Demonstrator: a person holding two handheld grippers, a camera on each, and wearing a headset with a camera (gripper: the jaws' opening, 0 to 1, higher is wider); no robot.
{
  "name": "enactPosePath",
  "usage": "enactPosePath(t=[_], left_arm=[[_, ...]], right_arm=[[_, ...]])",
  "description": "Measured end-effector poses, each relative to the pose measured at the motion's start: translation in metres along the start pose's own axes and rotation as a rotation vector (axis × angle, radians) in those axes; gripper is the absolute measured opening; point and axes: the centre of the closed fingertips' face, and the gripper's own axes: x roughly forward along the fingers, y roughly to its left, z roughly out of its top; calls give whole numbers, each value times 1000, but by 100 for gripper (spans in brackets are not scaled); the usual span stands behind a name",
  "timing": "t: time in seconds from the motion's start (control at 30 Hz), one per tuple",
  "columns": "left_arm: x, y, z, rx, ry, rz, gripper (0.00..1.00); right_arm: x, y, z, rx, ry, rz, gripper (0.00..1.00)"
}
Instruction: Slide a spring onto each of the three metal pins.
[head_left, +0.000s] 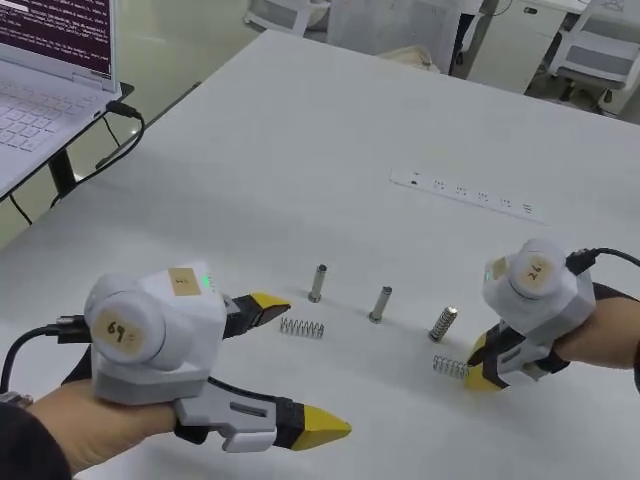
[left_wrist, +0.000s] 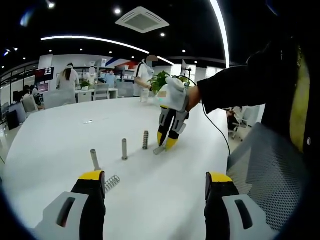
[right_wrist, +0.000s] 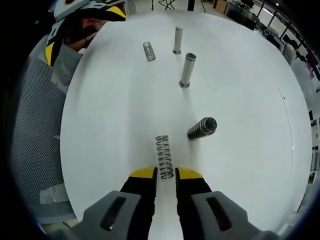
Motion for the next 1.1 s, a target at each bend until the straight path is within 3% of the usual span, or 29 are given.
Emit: enactPosePath(t=[0.2, 0.53, 0.77, 1.1], left_arm=[[0, -1, 0, 1, 2, -3, 79], [1, -4, 1, 11, 8, -13, 76], [2, -8, 3, 25, 12, -28, 74], [9, -20, 9, 69, 22, -79, 67]], right_arm=[[1, -1, 0, -54, 15, -24, 9], [0, 5, -2, -57, 7, -16, 8], [-6, 23, -3, -37, 14, 17, 8], [-26, 55, 13, -55, 0, 60, 8]])
